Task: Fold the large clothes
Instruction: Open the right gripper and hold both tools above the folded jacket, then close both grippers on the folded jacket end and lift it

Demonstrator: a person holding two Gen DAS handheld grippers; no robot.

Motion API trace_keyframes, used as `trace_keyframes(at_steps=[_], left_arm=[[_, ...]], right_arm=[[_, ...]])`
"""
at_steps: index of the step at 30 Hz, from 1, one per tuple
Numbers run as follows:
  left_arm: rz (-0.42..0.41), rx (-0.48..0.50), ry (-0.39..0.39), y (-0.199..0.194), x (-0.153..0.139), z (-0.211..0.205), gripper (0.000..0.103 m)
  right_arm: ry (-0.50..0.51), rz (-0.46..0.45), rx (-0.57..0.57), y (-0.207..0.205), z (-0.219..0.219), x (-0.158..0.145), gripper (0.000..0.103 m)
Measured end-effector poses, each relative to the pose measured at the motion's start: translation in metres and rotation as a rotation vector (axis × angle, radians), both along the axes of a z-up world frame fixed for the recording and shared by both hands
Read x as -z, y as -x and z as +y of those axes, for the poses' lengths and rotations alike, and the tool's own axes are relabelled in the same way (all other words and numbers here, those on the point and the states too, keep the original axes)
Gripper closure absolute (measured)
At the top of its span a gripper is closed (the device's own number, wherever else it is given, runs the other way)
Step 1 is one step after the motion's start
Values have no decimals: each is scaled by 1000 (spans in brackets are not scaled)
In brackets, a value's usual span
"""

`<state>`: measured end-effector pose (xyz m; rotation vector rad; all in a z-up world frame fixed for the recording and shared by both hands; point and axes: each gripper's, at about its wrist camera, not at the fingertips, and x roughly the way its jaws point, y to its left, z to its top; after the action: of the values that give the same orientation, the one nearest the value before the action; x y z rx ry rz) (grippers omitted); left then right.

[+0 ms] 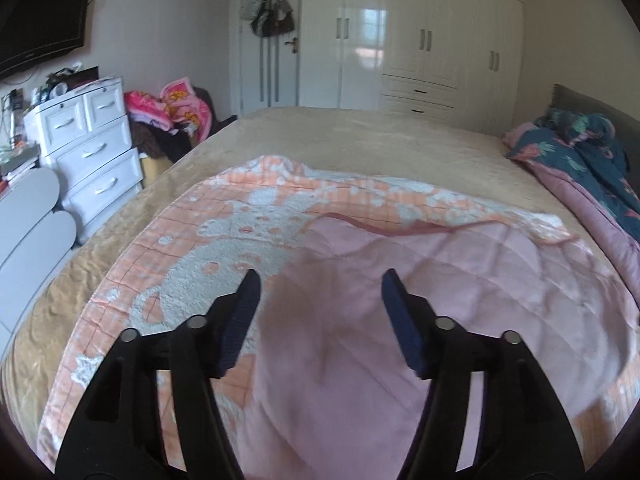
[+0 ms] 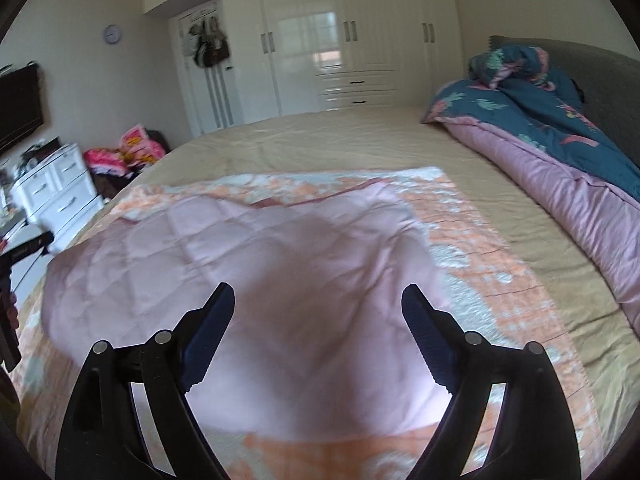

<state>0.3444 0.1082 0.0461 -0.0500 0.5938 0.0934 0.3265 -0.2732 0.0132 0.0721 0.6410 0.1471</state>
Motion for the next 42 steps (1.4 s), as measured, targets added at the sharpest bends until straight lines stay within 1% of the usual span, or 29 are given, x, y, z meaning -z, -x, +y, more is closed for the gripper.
trace_keyframes(at_steps=[3,5,9,10,12,15,16,18,20,22,24,26,28,30,32,34,37,39,42], left_arm=[[33,78,1,24,8,-20,42],[78,131,15,35,22,-36,41],[156,182,16,37,53,-64,41],[177,191,14,33,59,-69,41],[194,171,-3,22,69,-74,39],[210,163,13,10,77,-71,35],[212,161,21,7,79,-69,33],[222,155,53,0,85,-65,32],[223,152,53,-3,87,-66,31],[230,153,52,-8,90,-68,30],[237,149,70,-12,91,-67,30],[240,141,81,-11,87,-66,30],[231,139,94,-6,79,-64,30],[219,130,110,2,73,-60,28],[206,121,123,12,66,-55,22],[197,107,116,21,61,-52,18],[195,87,119,33,58,-44,13],[193,66,122,43,57,-38,10],[179,58,147,54,56,-29,9]], right_arm=[[28,41,-63,-1,28,8,18],[28,59,-93,-1,40,13,18],[-1,109,-122,-4,51,24,18],[11,119,-121,-4,54,27,18],[42,141,-119,-7,58,34,18],[71,181,-114,-14,61,45,18],[67,193,-110,-17,61,49,17],[41,205,-98,-22,57,54,16],[5,221,-86,-26,53,61,16],[-6,222,-76,-30,50,68,14],[-15,219,-71,-29,50,69,14],[-30,204,-70,-24,50,62,14],[-71,187,-61,-15,42,49,13],[-109,156,-28,-3,27,34,12],[-115,128,6,7,13,23,9],[-136,106,58,20,-7,14,5],[-205,103,134,35,-35,13,5],[-248,117,172,40,-51,16,5],[-305,135,215,51,-68,24,5]])
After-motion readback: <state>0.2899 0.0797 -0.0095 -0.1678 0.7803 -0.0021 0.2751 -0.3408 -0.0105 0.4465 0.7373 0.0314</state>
